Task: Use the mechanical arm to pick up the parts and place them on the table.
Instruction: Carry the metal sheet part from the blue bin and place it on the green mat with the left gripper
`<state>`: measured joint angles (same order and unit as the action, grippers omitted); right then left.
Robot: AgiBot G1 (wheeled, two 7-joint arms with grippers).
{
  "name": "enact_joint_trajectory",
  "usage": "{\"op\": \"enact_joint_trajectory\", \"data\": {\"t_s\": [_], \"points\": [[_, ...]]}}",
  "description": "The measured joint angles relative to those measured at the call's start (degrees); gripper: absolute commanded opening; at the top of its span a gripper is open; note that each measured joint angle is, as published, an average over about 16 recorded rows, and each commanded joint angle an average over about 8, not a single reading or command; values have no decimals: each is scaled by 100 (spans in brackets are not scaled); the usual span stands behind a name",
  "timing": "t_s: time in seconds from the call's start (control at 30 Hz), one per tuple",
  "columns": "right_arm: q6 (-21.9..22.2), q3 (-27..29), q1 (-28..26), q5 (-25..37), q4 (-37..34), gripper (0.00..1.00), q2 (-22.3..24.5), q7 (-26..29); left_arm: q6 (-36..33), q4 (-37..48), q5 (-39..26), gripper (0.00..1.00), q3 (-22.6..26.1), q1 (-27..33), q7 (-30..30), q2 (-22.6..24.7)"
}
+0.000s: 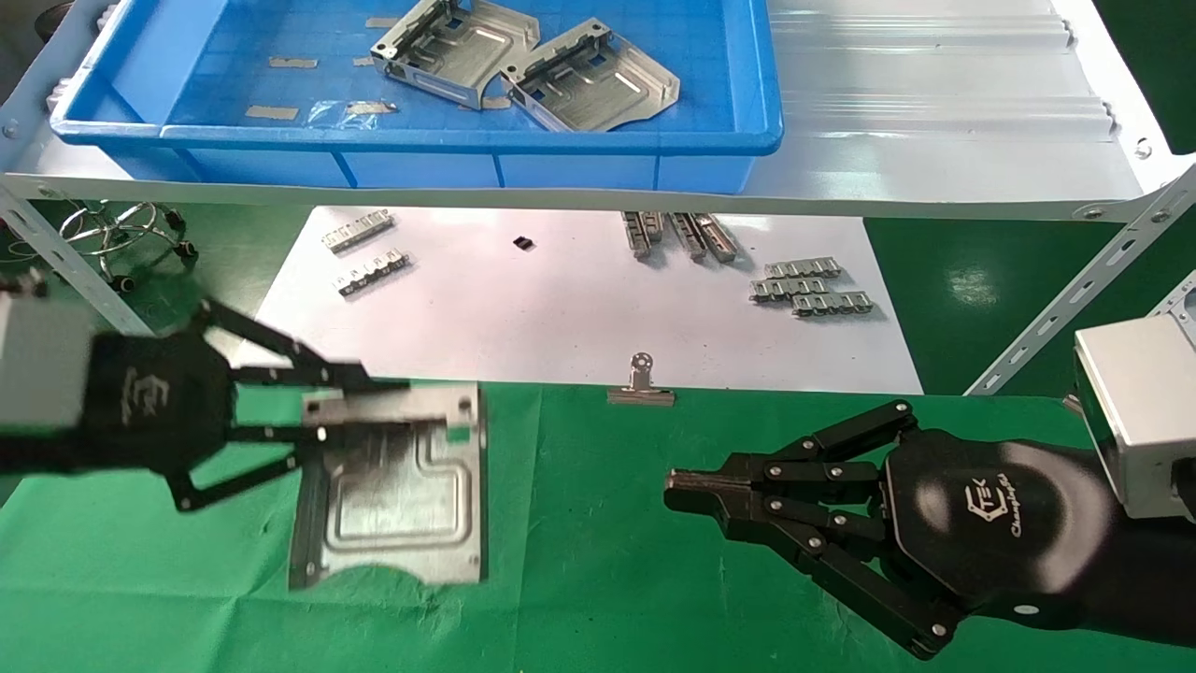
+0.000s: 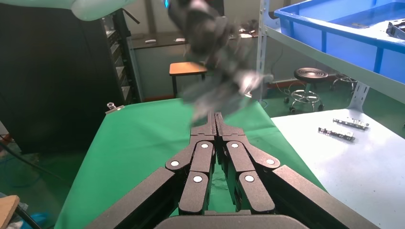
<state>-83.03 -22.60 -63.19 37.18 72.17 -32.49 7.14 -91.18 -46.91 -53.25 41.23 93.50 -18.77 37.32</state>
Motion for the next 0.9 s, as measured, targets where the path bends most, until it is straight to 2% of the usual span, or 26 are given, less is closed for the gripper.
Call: {"op": "enact_joint_trajectory", "data": {"t_s": [0.2, 0.37, 0.83, 0.9], "points": [[0, 0, 0, 0, 0, 0, 0, 0, 166, 161, -425, 0, 589, -115, -516, 16], [0, 0, 0, 0, 0, 0, 0, 0, 399, 531, -797, 0, 883, -111, -907, 202], [0, -1, 0, 0, 0, 0, 0, 0, 1057, 1416, -1263, 0, 1047, -183, -1694, 805], [0, -1, 0, 0, 0, 0, 0, 0, 1112, 1522, -1286, 7, 1053, -198, -1779, 862]]}}
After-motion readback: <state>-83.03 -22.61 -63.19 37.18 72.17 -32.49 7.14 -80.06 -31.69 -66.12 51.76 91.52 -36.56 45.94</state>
